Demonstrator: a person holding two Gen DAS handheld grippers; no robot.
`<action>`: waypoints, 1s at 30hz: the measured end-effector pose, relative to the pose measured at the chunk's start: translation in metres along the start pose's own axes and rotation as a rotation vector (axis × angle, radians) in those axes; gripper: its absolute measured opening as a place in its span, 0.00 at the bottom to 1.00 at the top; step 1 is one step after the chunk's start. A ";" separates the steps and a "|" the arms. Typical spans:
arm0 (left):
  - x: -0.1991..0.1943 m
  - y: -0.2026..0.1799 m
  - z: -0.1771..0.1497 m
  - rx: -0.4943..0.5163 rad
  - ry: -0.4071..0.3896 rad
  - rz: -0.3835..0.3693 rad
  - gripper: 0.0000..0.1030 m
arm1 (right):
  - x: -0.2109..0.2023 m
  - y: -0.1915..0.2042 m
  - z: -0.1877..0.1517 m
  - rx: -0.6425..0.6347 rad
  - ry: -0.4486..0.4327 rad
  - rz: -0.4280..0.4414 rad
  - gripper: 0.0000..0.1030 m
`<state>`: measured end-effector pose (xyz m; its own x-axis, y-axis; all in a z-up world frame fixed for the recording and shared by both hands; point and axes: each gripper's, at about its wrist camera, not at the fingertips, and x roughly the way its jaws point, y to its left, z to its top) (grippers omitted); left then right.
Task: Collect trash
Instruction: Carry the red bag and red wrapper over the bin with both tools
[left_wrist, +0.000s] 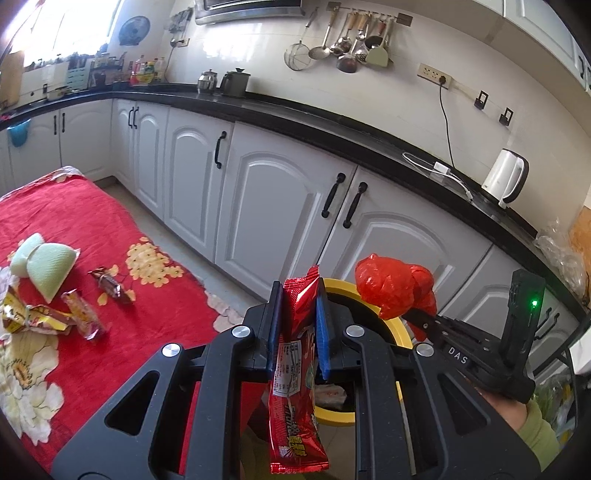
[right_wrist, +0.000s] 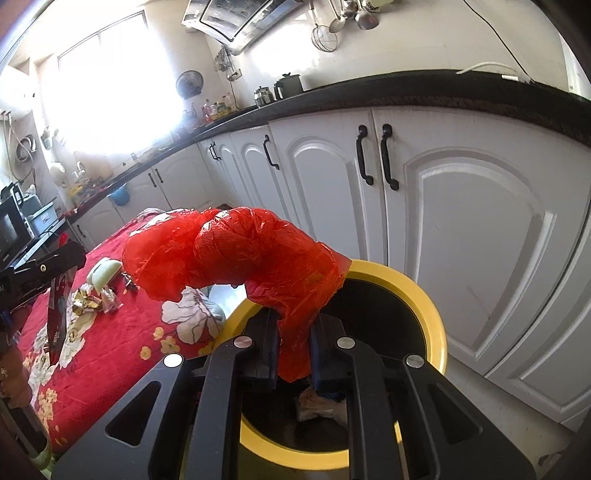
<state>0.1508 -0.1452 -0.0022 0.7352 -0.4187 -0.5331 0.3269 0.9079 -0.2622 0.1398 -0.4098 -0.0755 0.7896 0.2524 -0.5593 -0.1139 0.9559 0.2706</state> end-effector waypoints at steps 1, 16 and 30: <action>0.003 -0.002 0.000 0.002 0.000 0.000 0.11 | 0.001 -0.002 -0.001 0.002 0.003 -0.002 0.12; 0.039 -0.026 0.008 0.038 -0.006 -0.035 0.11 | 0.021 -0.026 -0.025 0.032 0.082 -0.051 0.12; 0.078 -0.049 0.009 0.064 0.011 -0.070 0.11 | 0.035 -0.031 -0.044 -0.044 0.140 -0.126 0.13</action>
<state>0.1973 -0.2217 -0.0236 0.7025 -0.4812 -0.5243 0.4150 0.8755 -0.2474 0.1442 -0.4241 -0.1375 0.7081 0.1455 -0.6910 -0.0478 0.9862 0.1586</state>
